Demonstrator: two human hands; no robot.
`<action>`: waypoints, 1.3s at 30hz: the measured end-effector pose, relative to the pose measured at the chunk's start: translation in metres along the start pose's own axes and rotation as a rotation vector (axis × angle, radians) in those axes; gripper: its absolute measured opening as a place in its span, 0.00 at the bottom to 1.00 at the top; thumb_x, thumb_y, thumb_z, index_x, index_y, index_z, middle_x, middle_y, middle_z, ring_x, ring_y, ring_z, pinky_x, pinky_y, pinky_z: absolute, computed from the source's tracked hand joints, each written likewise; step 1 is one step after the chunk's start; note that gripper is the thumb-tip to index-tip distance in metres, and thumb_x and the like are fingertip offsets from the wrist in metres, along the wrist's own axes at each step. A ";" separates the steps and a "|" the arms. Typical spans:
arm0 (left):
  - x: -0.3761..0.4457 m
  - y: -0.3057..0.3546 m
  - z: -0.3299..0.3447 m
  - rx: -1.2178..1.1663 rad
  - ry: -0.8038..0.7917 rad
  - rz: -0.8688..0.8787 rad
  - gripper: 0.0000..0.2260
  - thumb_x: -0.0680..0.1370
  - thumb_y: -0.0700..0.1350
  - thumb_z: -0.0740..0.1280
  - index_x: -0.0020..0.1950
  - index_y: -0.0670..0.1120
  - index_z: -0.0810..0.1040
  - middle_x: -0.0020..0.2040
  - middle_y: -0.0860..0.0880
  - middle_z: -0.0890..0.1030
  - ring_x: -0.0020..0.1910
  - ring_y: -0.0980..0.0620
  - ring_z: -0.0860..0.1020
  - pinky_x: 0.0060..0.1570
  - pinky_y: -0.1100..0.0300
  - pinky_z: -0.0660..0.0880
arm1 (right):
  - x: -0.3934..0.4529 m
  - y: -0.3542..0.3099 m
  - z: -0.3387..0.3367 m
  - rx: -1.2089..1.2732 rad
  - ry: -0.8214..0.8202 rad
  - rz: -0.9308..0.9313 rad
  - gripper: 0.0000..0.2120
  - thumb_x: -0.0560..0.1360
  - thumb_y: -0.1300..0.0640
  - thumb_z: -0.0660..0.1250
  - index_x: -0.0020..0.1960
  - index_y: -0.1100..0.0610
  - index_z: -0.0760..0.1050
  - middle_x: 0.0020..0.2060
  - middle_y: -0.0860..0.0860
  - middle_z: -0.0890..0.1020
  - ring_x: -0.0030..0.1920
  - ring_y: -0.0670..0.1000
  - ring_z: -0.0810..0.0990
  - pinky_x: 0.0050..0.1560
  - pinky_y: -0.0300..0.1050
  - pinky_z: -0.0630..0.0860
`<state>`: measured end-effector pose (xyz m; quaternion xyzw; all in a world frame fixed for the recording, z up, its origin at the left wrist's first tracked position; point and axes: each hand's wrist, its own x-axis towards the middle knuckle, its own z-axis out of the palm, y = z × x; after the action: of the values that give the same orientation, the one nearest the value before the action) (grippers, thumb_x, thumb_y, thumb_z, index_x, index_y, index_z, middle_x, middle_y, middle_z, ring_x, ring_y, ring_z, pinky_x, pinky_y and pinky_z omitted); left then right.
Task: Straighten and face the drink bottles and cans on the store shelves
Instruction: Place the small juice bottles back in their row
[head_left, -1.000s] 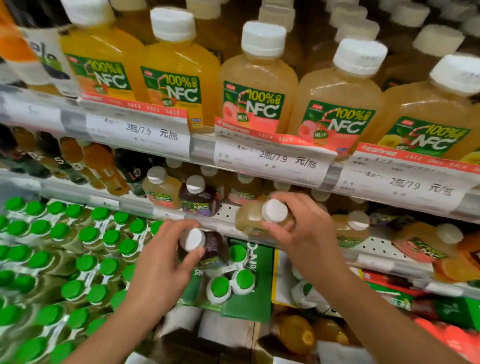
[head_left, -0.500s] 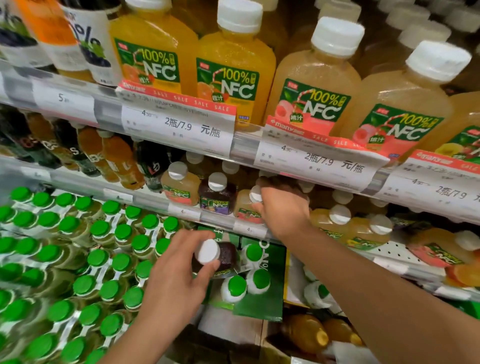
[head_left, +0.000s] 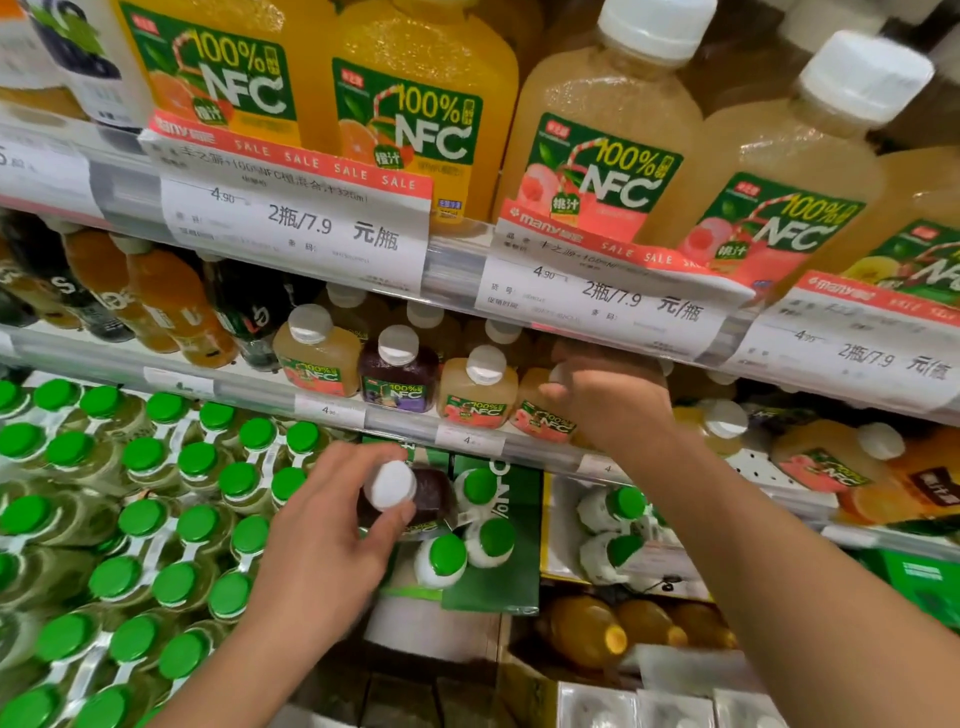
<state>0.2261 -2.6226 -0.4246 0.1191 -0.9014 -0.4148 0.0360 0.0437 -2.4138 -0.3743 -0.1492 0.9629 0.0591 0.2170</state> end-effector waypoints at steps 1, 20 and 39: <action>0.001 0.001 0.001 -0.003 -0.005 0.001 0.18 0.75 0.48 0.75 0.61 0.60 0.75 0.54 0.62 0.74 0.52 0.61 0.74 0.48 0.59 0.71 | 0.004 0.003 0.002 -0.030 0.005 -0.019 0.14 0.85 0.45 0.55 0.61 0.48 0.76 0.34 0.44 0.67 0.37 0.46 0.71 0.44 0.45 0.67; 0.006 0.017 0.015 0.010 -0.043 0.061 0.19 0.76 0.47 0.74 0.62 0.63 0.74 0.56 0.67 0.73 0.55 0.67 0.72 0.52 0.76 0.65 | -0.001 0.003 0.004 0.097 0.086 -0.021 0.15 0.83 0.41 0.59 0.63 0.48 0.74 0.56 0.47 0.78 0.63 0.53 0.77 0.52 0.43 0.68; 0.008 0.016 -0.006 -0.003 0.002 0.046 0.16 0.77 0.46 0.74 0.62 0.58 0.76 0.54 0.60 0.75 0.52 0.61 0.73 0.50 0.74 0.66 | 0.018 -0.034 -0.002 0.138 0.091 -0.230 0.23 0.82 0.48 0.65 0.75 0.50 0.64 0.67 0.55 0.75 0.66 0.59 0.75 0.59 0.49 0.73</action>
<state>0.2167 -2.6187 -0.4086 0.0987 -0.9033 -0.4150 0.0464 0.0381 -2.4512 -0.3823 -0.2459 0.9501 -0.0393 0.1880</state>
